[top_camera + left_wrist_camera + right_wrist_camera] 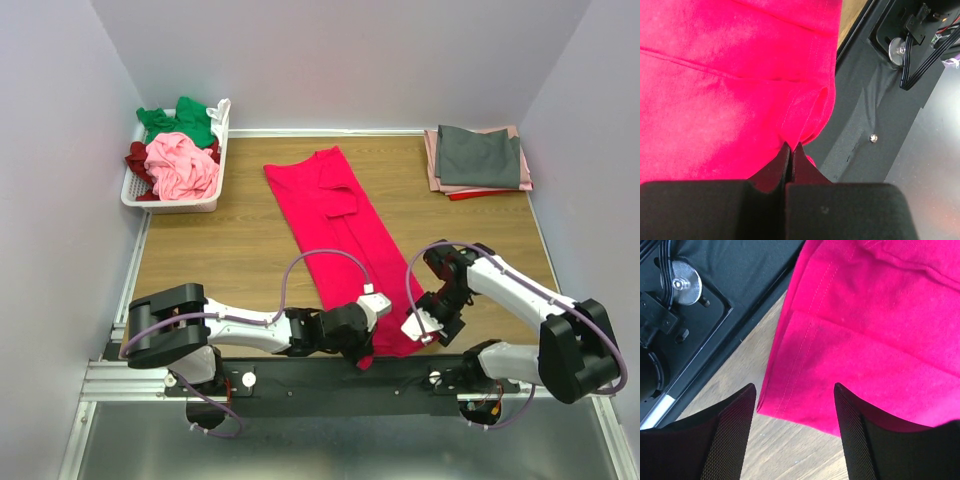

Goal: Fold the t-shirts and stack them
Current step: Fold the tshirt

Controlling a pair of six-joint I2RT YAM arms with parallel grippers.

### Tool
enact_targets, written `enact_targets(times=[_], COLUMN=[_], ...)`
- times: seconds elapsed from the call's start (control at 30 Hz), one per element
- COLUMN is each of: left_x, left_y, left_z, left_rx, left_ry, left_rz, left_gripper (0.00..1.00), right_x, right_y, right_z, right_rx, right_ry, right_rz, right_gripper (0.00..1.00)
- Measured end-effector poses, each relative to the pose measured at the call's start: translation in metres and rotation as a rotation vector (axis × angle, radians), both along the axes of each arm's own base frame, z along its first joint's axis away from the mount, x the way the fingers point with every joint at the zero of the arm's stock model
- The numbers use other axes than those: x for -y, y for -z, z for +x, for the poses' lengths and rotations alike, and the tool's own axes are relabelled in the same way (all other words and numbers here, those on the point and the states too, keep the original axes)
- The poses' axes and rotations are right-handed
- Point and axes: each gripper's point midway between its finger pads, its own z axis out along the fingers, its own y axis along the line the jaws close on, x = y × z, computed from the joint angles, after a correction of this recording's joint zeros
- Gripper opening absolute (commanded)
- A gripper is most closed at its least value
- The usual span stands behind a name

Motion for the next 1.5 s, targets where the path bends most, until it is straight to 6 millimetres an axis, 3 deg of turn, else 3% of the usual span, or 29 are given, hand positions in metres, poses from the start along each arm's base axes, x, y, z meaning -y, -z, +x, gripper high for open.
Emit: enact_targets(times=[0.57,0.83,1.27,1.5], left_x=[-0.013,-0.01,-0.023,-0.021], left_y=[0.006,0.003,0.002,-0.004], left_z=[-0.006,-0.004,0.019,0.02], left_rx=[-0.036,-0.039,-0.102,-0.129], left_ry=[-0.022,-0.023,-0.084,-0.075], left_rz=[-0.019,-0.041,-0.095,-0.125], left_gripper=[0.0,0.0,0.0,0.0], right_x=[-0.015,-0.026,-0.028,-0.027], right_y=[0.002,-0.014,-0.016,-0.009], right_z=[-0.001,0.008,-0.002,-0.006], right_rx=[-0.019,-0.023,-0.066,-0.099], right_ry=[0.051,0.186,0.205,0.181], right_rz=[0.011,0.048,0.069,0.03], right_gripper=[0.61,0.6,0.63,0.62])
